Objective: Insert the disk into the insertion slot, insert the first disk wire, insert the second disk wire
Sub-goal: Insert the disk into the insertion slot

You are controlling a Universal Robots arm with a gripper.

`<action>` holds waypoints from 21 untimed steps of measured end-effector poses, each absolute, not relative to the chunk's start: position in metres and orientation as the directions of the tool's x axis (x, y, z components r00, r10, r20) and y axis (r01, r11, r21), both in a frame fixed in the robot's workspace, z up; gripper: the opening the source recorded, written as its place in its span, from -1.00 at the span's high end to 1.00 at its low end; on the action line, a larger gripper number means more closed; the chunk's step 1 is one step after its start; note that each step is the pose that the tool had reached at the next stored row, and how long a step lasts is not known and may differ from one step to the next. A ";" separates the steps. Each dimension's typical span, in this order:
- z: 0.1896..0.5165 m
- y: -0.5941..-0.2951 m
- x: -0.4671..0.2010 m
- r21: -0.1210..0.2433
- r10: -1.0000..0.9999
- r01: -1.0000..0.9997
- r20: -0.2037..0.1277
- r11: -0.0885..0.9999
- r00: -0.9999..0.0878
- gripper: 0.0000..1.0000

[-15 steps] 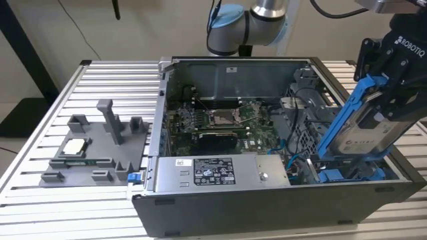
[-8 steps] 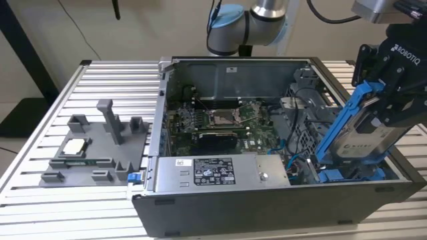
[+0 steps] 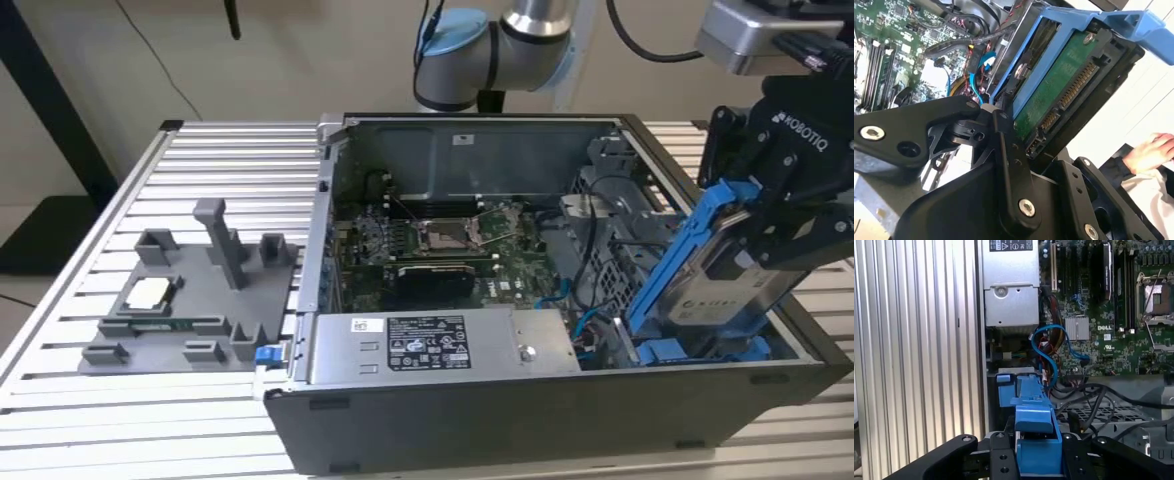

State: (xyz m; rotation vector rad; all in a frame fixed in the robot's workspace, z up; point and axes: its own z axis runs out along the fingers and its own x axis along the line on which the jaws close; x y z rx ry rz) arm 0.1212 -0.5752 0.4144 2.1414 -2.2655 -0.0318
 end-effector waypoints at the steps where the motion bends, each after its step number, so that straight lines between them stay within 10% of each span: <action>1: 0.413 -0.575 0.121 0.031 -0.998 -0.998 0.003 0.056 -0.056 0.35; 21: 0.382 -0.575 0.121 0.033 -0.998 -0.998 -0.020 0.053 -0.054 0.35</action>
